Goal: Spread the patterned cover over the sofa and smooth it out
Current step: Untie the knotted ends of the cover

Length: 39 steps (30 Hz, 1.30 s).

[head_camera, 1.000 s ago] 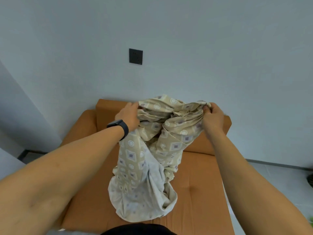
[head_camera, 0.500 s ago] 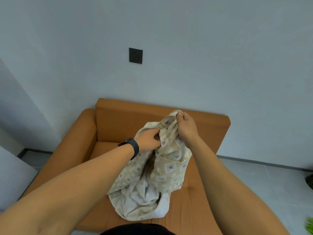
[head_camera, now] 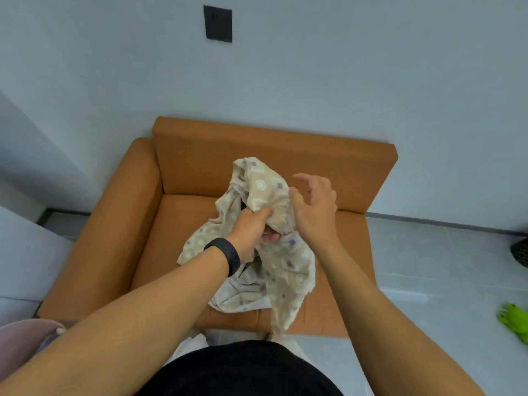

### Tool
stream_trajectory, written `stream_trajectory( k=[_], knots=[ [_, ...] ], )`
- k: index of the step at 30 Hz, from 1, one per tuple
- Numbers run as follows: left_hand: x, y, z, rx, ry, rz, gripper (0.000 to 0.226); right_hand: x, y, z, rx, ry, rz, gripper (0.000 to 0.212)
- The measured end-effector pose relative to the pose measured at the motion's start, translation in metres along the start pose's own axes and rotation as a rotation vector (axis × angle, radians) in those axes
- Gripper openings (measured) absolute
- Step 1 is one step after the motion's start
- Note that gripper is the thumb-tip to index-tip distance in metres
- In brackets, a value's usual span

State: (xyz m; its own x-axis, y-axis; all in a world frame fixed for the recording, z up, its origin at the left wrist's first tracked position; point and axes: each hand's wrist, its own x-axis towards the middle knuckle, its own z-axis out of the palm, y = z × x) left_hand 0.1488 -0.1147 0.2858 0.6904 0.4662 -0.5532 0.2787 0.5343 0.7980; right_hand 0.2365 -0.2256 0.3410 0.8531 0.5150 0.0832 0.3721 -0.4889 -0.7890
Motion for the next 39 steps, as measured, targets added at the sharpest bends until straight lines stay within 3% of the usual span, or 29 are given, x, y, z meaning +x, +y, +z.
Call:
stream_trajectory(
  k=[3, 5, 7, 10, 14, 16, 19, 21, 22, 24, 26, 29, 31, 36, 39],
  knots=[
    [-0.003, 0.001, -0.004, -0.183, 0.014, -0.047, 0.032, -0.042, 0.030, 0.014, -0.007, -0.187, 0.036, 0.049],
    [-0.010, 0.004, -0.007, -0.170, 0.003, -0.056, 0.030, -0.061, 0.046, 0.028, -0.043, -0.230, 0.060, 0.064],
    [-0.013, 0.001, -0.012, -0.070, -0.008, -0.043, 0.025, -0.068, 0.055, 0.039, -0.065, -0.157, 0.074, 0.054],
    [-0.014, -0.011, -0.024, 0.077, 0.012, 0.011, 0.030, -0.060, 0.057, 0.049, -0.048, -0.068, 0.021, 0.016],
    [-0.016, -0.015, -0.039, 0.158, -0.032, 0.142, 0.042, -0.041, 0.053, 0.055, -0.024, -0.103, 0.056, 0.017],
    [-0.015, -0.017, -0.046, 0.267, -0.007, 0.189, 0.069, -0.033, 0.049, 0.057, 0.023, -0.117, 0.100, 0.023],
    [-0.014, -0.020, -0.052, 0.530, 0.211, 0.266, 0.088, -0.023, 0.039, 0.053, 0.119, -0.151, 0.158, 0.030],
    [-0.015, -0.014, -0.057, 0.518, 0.491, 0.200, 0.091, -0.012, 0.034, 0.047, 0.146, -0.165, 0.184, 0.032],
    [-0.013, -0.012, -0.062, 0.437, 0.553, 0.126, 0.094, -0.007, 0.032, 0.043, 0.148, -0.175, 0.192, 0.032],
    [-0.008, -0.009, -0.072, 0.235, 0.426, 0.000, 0.095, 0.004, 0.027, 0.036, 0.136, -0.180, 0.179, 0.033],
    [-0.003, -0.003, -0.073, 0.086, 0.196, -0.073, 0.073, 0.015, 0.025, 0.031, 0.089, -0.146, 0.152, 0.031],
    [-0.005, 0.010, -0.059, -0.049, 0.100, -0.097, 0.040, 0.026, 0.023, 0.029, -0.071, 0.008, 0.096, 0.016],
    [-0.007, 0.016, -0.046, -0.182, 0.016, -0.124, 0.033, 0.021, 0.015, 0.026, -0.096, 0.074, 0.044, 0.023],
    [-0.013, 0.024, -0.026, -0.351, -0.092, -0.099, 0.025, -0.018, 0.009, 0.030, -0.022, -0.381, -0.019, 0.052],
    [-0.013, 0.026, -0.028, -0.310, -0.113, -0.061, 0.030, -0.031, 0.023, 0.039, 0.009, -0.361, -0.059, 0.060]
  ],
)
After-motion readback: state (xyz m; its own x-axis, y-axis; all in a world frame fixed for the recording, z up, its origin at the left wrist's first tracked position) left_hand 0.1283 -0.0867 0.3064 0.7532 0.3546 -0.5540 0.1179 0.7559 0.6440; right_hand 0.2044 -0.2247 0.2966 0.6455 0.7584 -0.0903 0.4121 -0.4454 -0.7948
